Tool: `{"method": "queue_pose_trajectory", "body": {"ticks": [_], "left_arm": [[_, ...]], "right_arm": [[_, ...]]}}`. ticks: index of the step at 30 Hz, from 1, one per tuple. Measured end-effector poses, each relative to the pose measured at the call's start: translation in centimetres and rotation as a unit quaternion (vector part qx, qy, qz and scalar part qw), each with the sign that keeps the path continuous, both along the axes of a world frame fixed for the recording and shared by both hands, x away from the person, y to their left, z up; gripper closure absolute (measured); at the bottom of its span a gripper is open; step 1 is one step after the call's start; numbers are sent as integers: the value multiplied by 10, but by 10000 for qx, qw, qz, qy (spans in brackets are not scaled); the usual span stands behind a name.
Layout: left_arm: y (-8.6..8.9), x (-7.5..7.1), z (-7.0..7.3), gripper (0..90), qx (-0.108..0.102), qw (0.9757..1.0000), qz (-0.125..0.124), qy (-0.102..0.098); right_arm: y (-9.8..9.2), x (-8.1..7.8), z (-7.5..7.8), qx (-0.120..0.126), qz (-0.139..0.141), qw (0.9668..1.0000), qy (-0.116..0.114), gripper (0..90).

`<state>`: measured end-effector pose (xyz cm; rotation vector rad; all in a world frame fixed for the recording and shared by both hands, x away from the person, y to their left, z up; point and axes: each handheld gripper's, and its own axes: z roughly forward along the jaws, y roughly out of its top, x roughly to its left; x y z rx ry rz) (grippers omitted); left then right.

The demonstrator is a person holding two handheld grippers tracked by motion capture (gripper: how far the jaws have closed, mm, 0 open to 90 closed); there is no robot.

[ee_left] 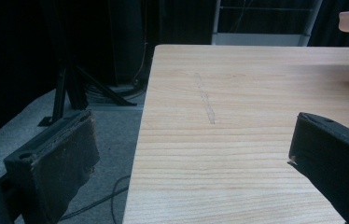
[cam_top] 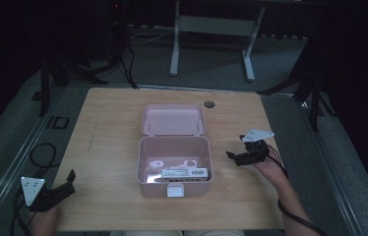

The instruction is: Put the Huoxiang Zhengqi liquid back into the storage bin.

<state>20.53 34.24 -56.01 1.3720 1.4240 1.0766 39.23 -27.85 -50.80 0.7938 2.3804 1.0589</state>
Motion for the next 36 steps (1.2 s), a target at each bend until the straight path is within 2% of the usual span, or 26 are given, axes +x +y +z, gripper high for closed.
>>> {"method": "queue_pose_trajectory", "body": {"ticks": [4, 8, 14, 18, 22, 24, 28, 33, 36], "left_arm": [[0, 0, 0, 15, -2, 10000, 1, 5], [0, 0, 0, 15, -1, 10000, 0, 5], [0, 0, 0, 15, -15, 10000, 12, -5], [0, 0, 0, 15, -9, 10000, 11, 3], [1, 0, 0, 15, -17, 10000, 12, -8], [1, 0, 0, 15, -19, 10000, 9, -11], [1, 0, 0, 15, -12, 10000, 5, -14], [0, -1, 0, 15, -5, 10000, -4, -28], [1, -1, 0, 15, -4, 10000, 2, -33]], "right_arm": [[-12, -10, -9, 203, -402, 9987, -235, 112], [-23, -23, -15, 405, -766, 9949, -513, 112], [-35, -43, -24, 733, -1176, 9883, -641, 112], [-44, -51, -30, 894, -1444, 9836, -614, 113], [-51, -57, -32, 802, -1608, 9820, -575, 112], [-55, -61, -32, 859, -1744, 9788, -643, 112], [-62, -66, -31, 1044, -2081, 9703, -650, 113], [-73, -65, -36, 1208, -2373, 9624, -533, 113], [-79, -64, -35, 1264, -2527, 9576, -562, 114]]}}
